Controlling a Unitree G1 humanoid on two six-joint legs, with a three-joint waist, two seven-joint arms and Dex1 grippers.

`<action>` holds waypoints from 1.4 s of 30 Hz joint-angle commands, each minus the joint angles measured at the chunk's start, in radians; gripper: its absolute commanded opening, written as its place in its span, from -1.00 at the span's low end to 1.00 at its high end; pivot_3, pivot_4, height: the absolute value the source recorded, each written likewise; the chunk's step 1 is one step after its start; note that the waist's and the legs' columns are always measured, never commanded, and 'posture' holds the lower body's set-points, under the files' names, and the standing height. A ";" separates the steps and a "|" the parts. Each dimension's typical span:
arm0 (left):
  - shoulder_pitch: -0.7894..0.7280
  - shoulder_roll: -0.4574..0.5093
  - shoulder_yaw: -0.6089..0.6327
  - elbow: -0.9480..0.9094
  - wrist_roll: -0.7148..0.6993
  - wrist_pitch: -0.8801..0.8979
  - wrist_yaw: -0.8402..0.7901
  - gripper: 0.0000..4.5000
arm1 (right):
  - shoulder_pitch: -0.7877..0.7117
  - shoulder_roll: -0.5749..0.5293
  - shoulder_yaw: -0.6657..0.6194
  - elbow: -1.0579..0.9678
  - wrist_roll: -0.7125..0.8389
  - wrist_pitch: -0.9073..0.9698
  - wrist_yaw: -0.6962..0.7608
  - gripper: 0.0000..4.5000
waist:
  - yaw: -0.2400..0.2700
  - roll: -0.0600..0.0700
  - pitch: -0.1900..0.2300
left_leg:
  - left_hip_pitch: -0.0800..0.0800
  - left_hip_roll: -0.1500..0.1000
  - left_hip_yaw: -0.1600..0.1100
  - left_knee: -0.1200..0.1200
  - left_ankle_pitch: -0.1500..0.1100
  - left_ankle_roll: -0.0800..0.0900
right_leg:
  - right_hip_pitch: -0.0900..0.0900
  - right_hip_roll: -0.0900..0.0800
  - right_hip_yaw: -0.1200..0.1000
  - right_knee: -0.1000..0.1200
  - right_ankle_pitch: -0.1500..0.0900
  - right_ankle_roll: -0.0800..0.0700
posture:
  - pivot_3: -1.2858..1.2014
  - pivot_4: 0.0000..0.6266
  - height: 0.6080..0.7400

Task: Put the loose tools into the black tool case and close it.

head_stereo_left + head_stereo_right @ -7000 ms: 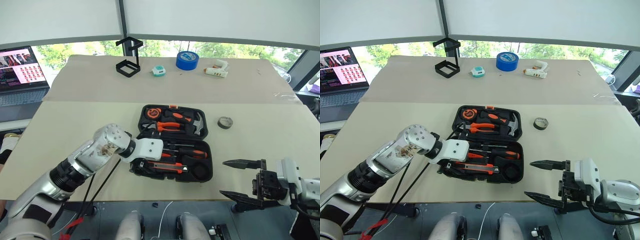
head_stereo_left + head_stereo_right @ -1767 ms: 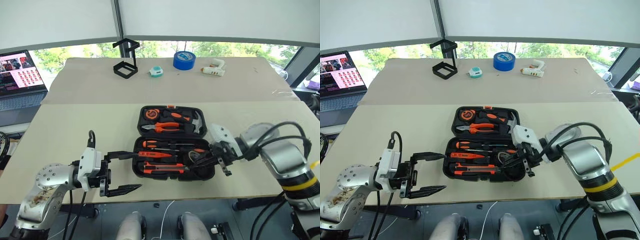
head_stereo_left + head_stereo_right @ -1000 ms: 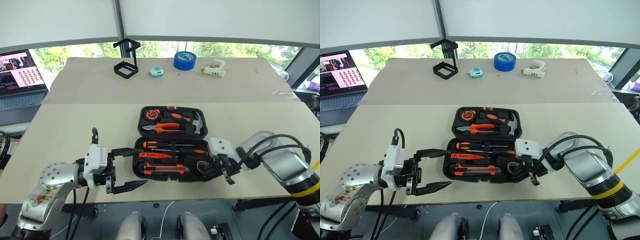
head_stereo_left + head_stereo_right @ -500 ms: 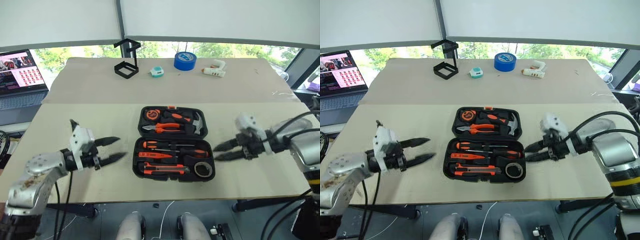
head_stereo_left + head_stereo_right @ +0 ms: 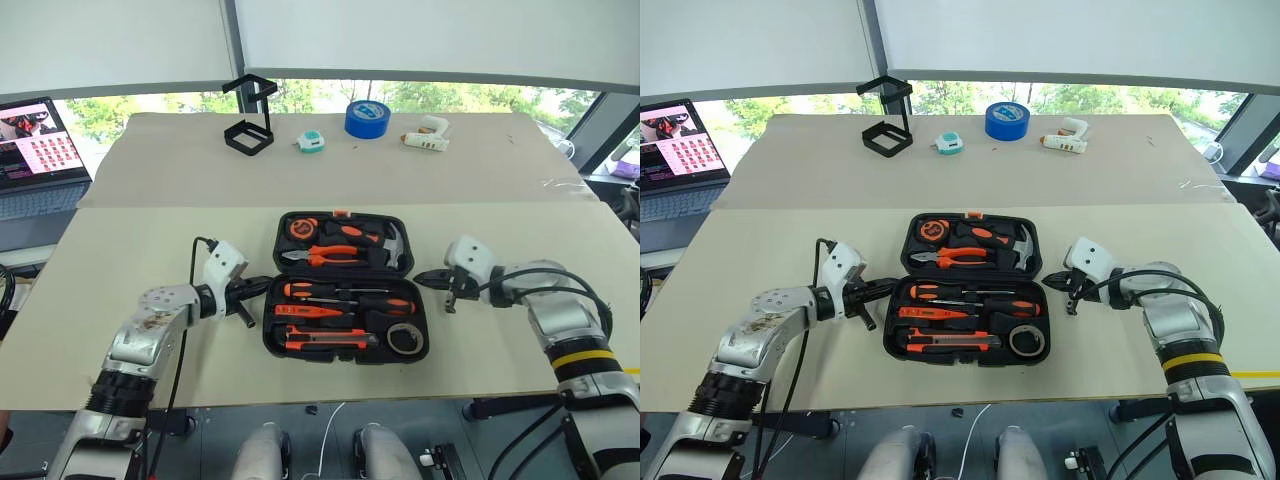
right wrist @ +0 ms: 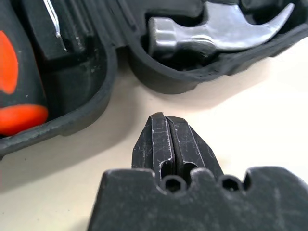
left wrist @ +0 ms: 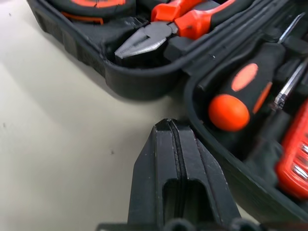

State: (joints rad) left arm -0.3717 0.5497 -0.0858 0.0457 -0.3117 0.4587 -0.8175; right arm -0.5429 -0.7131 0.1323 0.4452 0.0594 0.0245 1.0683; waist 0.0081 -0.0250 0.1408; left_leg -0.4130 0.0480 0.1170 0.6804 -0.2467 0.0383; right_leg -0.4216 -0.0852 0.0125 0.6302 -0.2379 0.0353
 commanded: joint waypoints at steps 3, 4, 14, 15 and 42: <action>-0.031 -0.057 -0.064 -0.028 0.016 -0.034 -0.040 -0.98 | -0.024 0.004 -0.016 0.009 -0.003 -0.039 0.002 -1.00 | 0.007 0.000 0.000 | 0.000 -0.001 0.000 0.001 -0.001 0.001 | 0.001 -0.001 0.000 0.000 0.000 0.000 | 0.03 -0.52 1.00; -0.028 -0.061 -0.066 -0.039 0.016 -0.022 -0.036 -0.98 | -0.025 0.005 -0.015 0.011 -0.004 -0.041 0.005 -1.00 | 0.006 0.000 0.000 | -0.001 -0.001 0.000 0.001 -0.001 0.001 | 0.000 -0.001 0.000 0.000 0.000 0.000 | 0.03 -0.52 1.00; 0.003 -0.014 0.069 -0.095 -0.028 0.073 0.020 -0.77 | -0.054 -0.031 -0.072 -0.046 0.076 0.223 0.037 -0.51 | 0.003 0.000 0.000 | -0.001 0.000 -0.003 0.001 0.000 0.001 | 0.000 -0.001 0.000 0.001 0.000 0.000 | 0.03 -0.52 1.00; 0.005 0.000 0.078 -0.105 -0.036 0.098 0.017 -0.70 | -0.053 -0.040 -0.074 -0.058 0.080 0.238 0.046 -0.37 | 0.002 0.000 0.000 | -0.001 0.000 -0.003 0.001 0.000 0.001 | 0.000 -0.001 -0.001 0.001 0.000 0.000 | 0.03 -0.52 1.00; -0.393 -0.060 0.073 0.003 -0.132 0.843 0.331 0.82 | -0.529 0.060 0.175 0.122 0.034 1.081 -0.111 1.00 | -0.017 0.000 0.001 | -0.004 -0.001 -0.006 0.000 0.004 -0.006 | -0.003 0.000 0.000 0.002 0.001 0.001 | 0.03 -0.52 1.00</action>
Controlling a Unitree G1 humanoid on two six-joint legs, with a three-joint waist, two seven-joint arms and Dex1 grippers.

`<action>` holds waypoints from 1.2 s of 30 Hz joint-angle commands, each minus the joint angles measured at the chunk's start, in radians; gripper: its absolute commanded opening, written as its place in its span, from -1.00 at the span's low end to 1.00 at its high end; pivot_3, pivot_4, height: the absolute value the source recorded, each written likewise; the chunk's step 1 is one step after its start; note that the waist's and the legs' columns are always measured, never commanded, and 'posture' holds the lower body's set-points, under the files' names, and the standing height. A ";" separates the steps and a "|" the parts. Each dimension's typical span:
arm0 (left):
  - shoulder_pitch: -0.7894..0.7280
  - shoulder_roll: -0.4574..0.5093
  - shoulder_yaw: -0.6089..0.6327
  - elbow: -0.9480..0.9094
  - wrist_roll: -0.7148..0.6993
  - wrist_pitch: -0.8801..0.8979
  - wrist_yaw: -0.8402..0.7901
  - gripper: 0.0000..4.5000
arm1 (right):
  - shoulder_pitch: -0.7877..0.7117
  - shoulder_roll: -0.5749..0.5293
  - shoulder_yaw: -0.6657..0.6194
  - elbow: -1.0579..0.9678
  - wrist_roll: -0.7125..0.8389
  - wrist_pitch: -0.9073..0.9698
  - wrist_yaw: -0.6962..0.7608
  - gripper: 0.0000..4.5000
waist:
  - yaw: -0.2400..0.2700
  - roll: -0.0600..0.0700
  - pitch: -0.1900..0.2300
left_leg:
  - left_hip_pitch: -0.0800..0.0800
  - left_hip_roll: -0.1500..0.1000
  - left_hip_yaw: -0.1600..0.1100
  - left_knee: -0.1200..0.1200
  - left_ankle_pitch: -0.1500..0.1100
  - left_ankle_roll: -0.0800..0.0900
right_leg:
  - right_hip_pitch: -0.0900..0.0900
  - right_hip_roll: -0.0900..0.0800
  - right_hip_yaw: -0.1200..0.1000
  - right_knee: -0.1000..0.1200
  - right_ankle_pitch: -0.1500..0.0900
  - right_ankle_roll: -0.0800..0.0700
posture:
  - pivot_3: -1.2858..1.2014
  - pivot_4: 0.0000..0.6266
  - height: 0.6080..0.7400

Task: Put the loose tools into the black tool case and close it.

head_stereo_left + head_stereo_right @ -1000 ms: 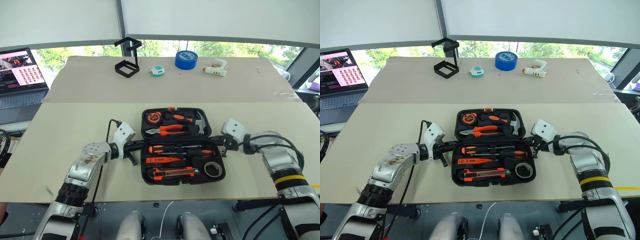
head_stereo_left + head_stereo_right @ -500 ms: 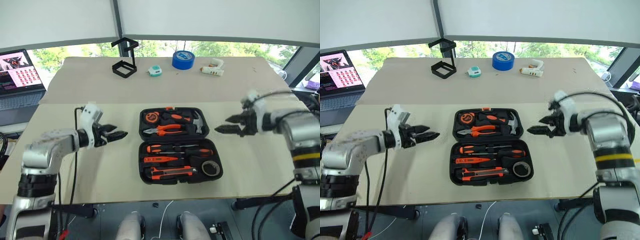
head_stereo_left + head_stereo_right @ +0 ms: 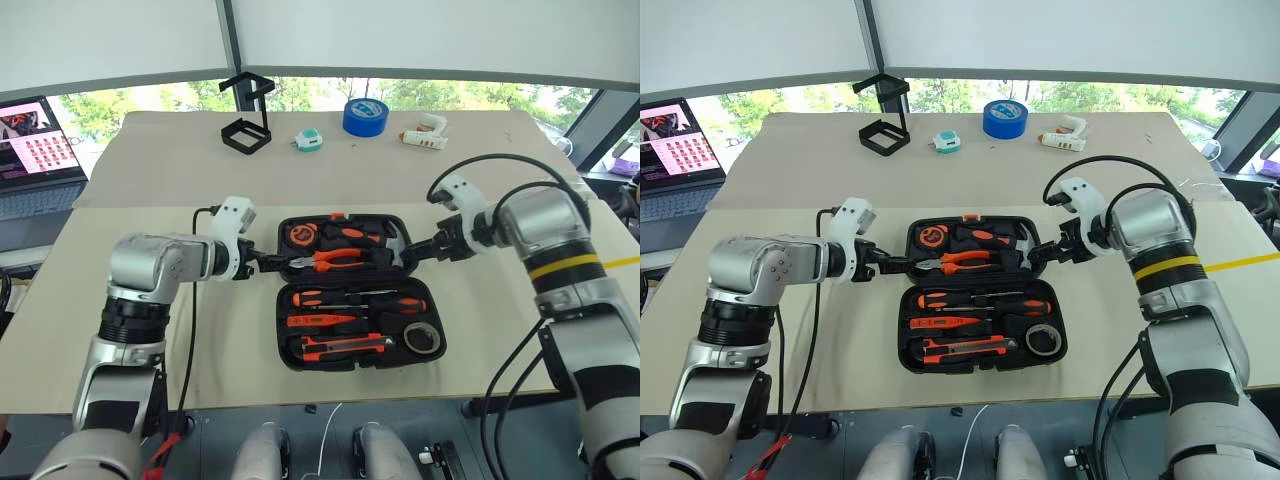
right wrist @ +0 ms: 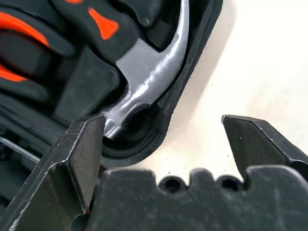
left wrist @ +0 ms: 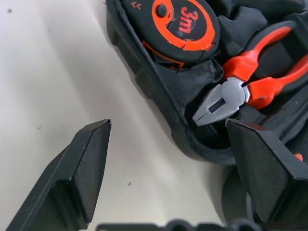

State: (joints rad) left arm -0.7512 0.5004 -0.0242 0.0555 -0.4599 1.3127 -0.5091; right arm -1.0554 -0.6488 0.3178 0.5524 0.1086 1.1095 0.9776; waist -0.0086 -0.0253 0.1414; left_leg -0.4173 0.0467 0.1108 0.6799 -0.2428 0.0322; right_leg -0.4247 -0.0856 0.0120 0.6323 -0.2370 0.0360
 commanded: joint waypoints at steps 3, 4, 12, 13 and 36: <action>-0.013 -0.037 0.032 0.000 0.027 -0.016 0.059 0.82 | -0.022 0.007 -0.026 0.043 -0.012 0.031 -0.035 1.00 | 0.000 0.000 0.000 | 0.000 0.000 0.000 0.000 0.000 0.000 | 0.001 0.000 0.000 0.000 0.000 0.000 | 0.03 -0.52 1.00; -0.010 -0.038 0.026 0.002 0.030 -0.011 0.062 0.58 | -0.020 0.012 -0.028 0.065 -0.021 0.028 -0.054 0.76 | 0.000 0.000 0.000 | 0.000 0.000 0.000 0.000 0.000 0.000 | 0.001 0.000 0.000 0.000 0.000 0.000 | 0.03 -0.52 1.00; -0.025 -0.048 0.019 0.027 0.034 -0.007 0.058 -0.48 | -0.067 0.059 -0.089 0.281 -0.040 -0.021 -0.156 -0.27 | 0.003 0.000 0.000 | 0.001 0.000 0.001 0.000 0.000 0.000 | 0.003 0.000 -0.001 -0.001 0.000 0.000 | 0.03 -0.52 1.00; -0.025 -0.052 0.023 0.031 0.036 -0.015 0.059 -0.63 | -0.071 0.065 -0.100 0.298 -0.040 -0.028 -0.167 -0.43 | 0.003 -0.001 -0.001 | 0.002 -0.001 0.001 0.001 0.000 0.000 | 0.003 -0.001 -0.001 -0.001 0.000 0.001 | 0.03 -0.52 1.00; 0.441 -0.043 0.198 -0.072 0.151 -1.069 -0.132 -1.00 | 0.603 -0.087 -0.234 -0.277 -0.197 -1.502 -0.297 -0.99 | -0.008 -0.002 0.000 | 0.002 0.001 0.003 -0.004 0.005 -0.001 | 0.000 -0.003 0.001 -0.005 0.005 0.000 | 0.03 -0.52 1.00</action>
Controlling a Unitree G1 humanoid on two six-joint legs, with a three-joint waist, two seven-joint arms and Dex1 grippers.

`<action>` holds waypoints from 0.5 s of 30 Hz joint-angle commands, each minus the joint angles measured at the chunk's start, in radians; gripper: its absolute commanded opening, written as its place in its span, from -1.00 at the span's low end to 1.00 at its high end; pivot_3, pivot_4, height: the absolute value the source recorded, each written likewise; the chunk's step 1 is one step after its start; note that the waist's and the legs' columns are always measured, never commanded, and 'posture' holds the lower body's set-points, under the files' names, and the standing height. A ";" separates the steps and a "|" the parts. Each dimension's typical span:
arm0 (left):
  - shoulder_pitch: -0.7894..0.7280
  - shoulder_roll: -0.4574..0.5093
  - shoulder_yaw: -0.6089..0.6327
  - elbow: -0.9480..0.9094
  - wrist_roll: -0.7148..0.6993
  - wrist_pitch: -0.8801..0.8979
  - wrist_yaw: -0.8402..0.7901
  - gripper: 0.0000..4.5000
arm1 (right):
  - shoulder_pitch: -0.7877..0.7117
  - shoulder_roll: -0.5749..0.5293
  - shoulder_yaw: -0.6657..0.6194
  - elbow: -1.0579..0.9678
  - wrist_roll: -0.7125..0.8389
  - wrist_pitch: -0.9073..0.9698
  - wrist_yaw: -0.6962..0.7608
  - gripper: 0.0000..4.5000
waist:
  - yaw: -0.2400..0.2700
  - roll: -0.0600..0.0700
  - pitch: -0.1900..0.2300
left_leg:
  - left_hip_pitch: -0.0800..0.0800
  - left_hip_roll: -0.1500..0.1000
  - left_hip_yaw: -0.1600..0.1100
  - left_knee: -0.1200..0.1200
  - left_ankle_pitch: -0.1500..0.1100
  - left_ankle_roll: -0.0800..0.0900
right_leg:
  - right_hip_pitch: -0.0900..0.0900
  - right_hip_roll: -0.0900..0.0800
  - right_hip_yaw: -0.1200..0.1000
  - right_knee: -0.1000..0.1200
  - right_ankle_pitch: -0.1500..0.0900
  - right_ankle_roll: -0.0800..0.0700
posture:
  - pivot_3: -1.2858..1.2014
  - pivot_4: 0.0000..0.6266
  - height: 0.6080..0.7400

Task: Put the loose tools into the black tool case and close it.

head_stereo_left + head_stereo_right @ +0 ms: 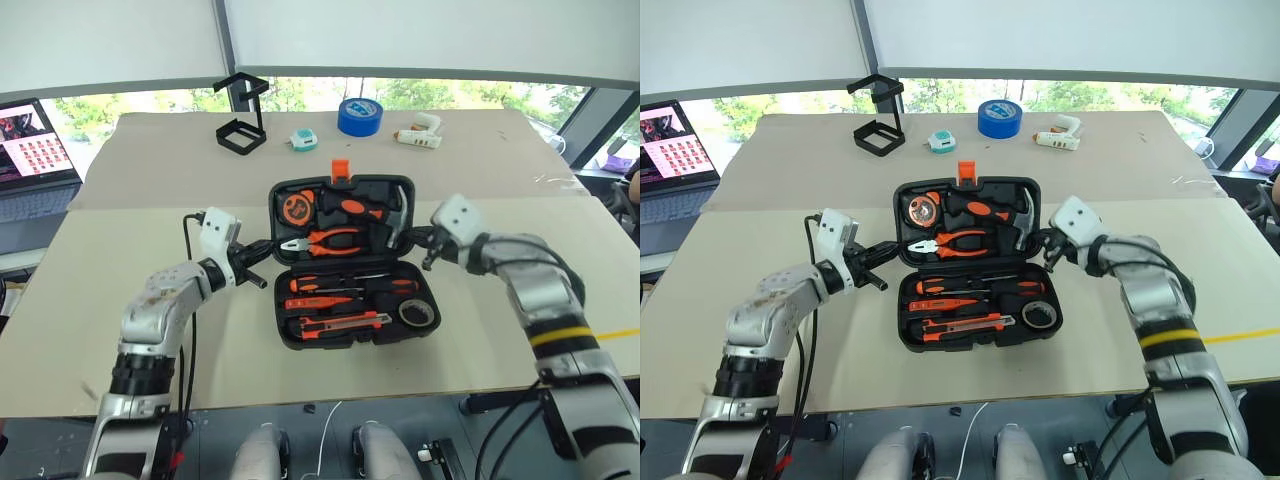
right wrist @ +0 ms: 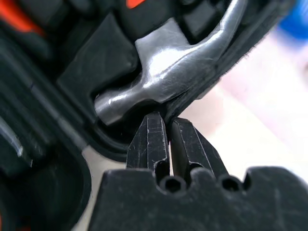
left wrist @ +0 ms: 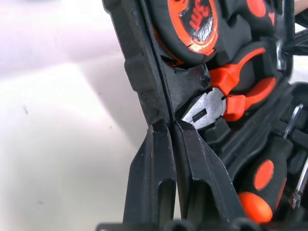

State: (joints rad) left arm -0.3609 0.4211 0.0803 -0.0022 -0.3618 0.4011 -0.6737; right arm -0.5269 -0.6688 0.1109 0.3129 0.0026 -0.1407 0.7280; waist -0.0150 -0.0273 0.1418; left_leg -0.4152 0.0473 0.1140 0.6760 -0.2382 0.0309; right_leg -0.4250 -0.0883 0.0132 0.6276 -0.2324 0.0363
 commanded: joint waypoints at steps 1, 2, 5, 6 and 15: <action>0.092 0.038 0.092 -0.022 0.068 -0.236 0.024 -1.00 | 0.120 -0.087 -0.019 -0.041 -0.132 -0.327 -0.075 -0.99 | -0.003 0.000 0.000 | 0.001 0.000 0.000 0.000 -0.001 0.002 | 0.000 0.000 0.001 0.000 0.000 0.000 | 0.03 -0.52 1.00; 0.120 0.040 0.089 -0.026 0.080 -0.294 0.016 -1.00 | 0.149 -0.099 -0.015 -0.041 -0.160 -0.377 -0.094 -0.99 | -0.004 0.000 0.000 | 0.001 0.000 0.000 0.000 -0.003 0.005 | 0.000 0.000 0.001 0.000 0.000 0.000 | 0.03 -0.52 1.00; 0.178 0.058 0.069 -0.016 0.111 -0.448 -0.030 -1.00 | 0.197 -0.114 -0.010 -0.026 -0.196 -0.454 -0.130 -0.64 | -0.008 0.000 0.000 | 0.006 0.001 0.001 0.000 -0.005 0.009 | 0.003 0.000 0.002 0.001 0.000 -0.001 | 0.03 -0.52 1.00; 0.227 0.086 0.059 -0.017 0.120 -0.463 -0.066 -1.00 | 0.222 -0.115 -0.006 -0.002 -0.212 -0.469 -0.145 -0.57 | -0.008 -0.001 0.000 | 0.007 0.001 0.002 0.000 -0.005 0.009 | 0.003 0.000 0.002 0.002 0.000 -0.001 | 0.03 -0.52 1.00; 0.312 0.192 0.075 -0.030 0.028 -0.475 -0.211 -0.01 | 0.262 -0.139 -0.045 0.011 -0.152 -0.488 -0.129 0.75 | -0.018 0.000 0.000 | 0.011 0.003 0.002 0.001 -0.005 0.009 | 0.005 0.001 0.002 0.004 -0.001 -0.003 | 0.03 -0.52 1.00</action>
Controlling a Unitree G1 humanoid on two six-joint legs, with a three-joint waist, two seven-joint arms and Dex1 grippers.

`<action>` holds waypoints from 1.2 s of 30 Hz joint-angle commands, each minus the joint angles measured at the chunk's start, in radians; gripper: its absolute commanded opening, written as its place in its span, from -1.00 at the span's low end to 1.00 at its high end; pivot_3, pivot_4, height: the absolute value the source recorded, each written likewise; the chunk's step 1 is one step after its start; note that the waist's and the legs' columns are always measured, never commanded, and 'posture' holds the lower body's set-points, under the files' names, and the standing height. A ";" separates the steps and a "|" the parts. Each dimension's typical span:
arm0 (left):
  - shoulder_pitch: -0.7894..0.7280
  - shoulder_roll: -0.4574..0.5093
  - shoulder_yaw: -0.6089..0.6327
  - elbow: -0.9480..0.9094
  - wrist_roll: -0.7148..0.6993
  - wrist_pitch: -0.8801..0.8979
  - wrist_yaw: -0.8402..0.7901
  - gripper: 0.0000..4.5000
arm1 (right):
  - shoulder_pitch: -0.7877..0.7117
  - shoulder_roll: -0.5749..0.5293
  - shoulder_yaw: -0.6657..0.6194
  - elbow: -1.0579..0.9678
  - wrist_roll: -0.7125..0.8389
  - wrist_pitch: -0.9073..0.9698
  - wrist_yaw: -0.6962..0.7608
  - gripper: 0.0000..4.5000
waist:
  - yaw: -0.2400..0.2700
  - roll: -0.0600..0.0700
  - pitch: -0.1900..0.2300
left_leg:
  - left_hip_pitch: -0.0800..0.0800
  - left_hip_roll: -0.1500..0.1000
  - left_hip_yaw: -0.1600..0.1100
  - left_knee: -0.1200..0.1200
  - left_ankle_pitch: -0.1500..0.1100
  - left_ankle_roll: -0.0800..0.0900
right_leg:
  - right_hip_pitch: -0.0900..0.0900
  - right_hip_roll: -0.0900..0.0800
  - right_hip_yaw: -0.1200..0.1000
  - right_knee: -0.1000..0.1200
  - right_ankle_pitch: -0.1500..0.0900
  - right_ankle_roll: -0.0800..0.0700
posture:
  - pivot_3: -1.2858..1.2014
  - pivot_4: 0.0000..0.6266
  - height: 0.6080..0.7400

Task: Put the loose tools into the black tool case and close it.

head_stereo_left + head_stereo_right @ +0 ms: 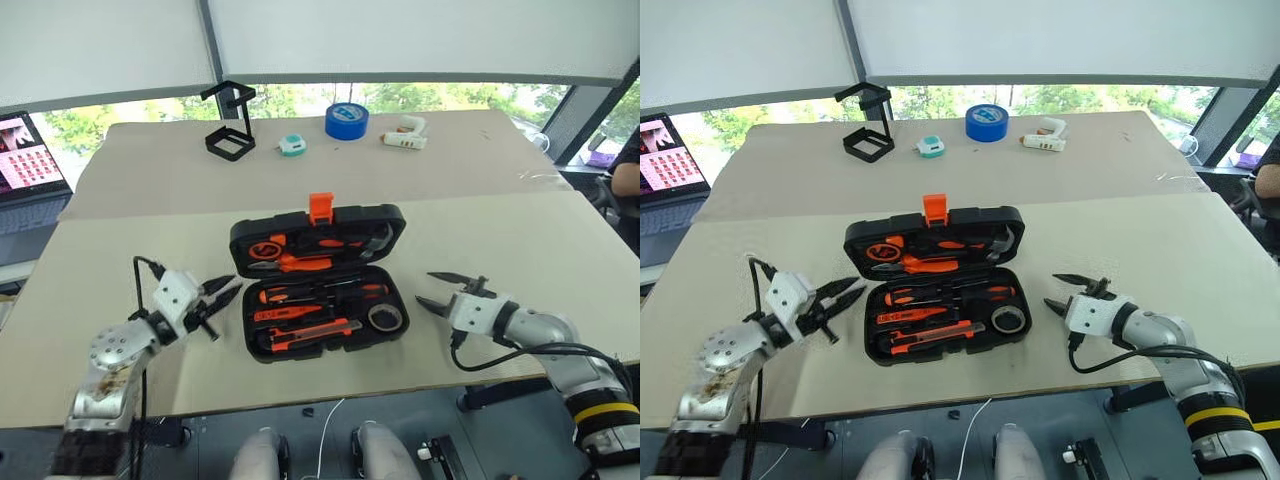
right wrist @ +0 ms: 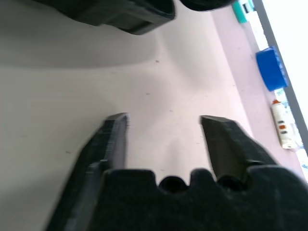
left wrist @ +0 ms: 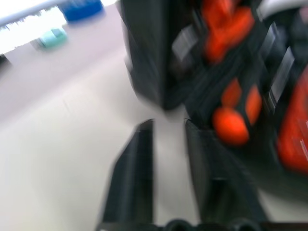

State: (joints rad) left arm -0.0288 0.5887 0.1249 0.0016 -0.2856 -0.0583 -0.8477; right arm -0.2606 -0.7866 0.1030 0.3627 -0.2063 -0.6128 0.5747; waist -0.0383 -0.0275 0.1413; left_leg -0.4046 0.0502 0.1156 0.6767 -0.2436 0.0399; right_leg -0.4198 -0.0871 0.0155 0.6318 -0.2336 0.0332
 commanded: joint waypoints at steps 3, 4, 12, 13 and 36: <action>-0.038 0.044 0.026 -0.032 -0.050 -0.038 -0.078 0.45 | 0.017 -0.038 -0.048 -0.055 0.077 -0.035 0.037 1.00 | 0.021 0.000 0.000 | 0.000 -0.001 0.000 0.001 0.000 0.000 | 0.001 -0.002 0.000 0.000 0.000 0.000 | 0.03 -0.52 1.00; -0.036 0.060 0.022 -0.029 -0.049 -0.046 -0.105 0.69 | 0.031 -0.048 -0.051 -0.064 0.078 -0.042 0.041 1.00 | 0.023 0.000 0.000 | 0.000 -0.001 0.000 0.001 0.000 0.001 | 0.001 -0.002 0.000 0.000 0.000 0.000 | 0.03 -0.52 1.00; -0.072 0.122 0.096 -0.027 -0.202 0.309 -0.075 0.99 | 0.077 -0.029 -0.106 -0.234 0.424 0.449 0.204 1.00 | 0.022 0.000 0.000 | 0.000 0.000 0.000 0.001 0.000 0.001 | 0.000 -0.001 0.000 0.000 0.000 0.001 | 0.03 -0.52 1.00; -0.088 0.136 0.099 -0.042 -0.237 0.403 -0.063 0.99 | 0.063 -0.035 -0.112 -0.268 0.480 0.554 0.233 1.00 | 0.022 0.000 0.000 | 0.000 0.001 0.000 0.001 0.000 0.001 | 0.001 -0.001 0.000 0.000 0.000 0.001 | 0.03 -0.52 1.00; -0.651 -0.010 0.003 0.082 -0.325 1.298 0.422 0.99 | -0.787 0.154 0.112 0.135 0.497 1.633 0.234 1.00 | 0.025 -0.002 0.002 | -0.011 -0.002 -0.004 0.001 0.002 -0.003 | -0.006 0.003 -0.002 -0.001 0.001 0.001 | 0.03 -0.52 1.00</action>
State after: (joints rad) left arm -0.6594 0.5825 0.1326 0.0807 -0.6270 1.2441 -0.4348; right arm -1.0072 -0.6377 0.2215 0.4617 0.3155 1.0170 0.8184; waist -0.0136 -0.0295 0.1429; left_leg -0.4157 0.0487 0.1118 0.6781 -0.2415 0.0371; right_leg -0.4254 -0.0844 0.0135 0.6309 -0.2330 0.0346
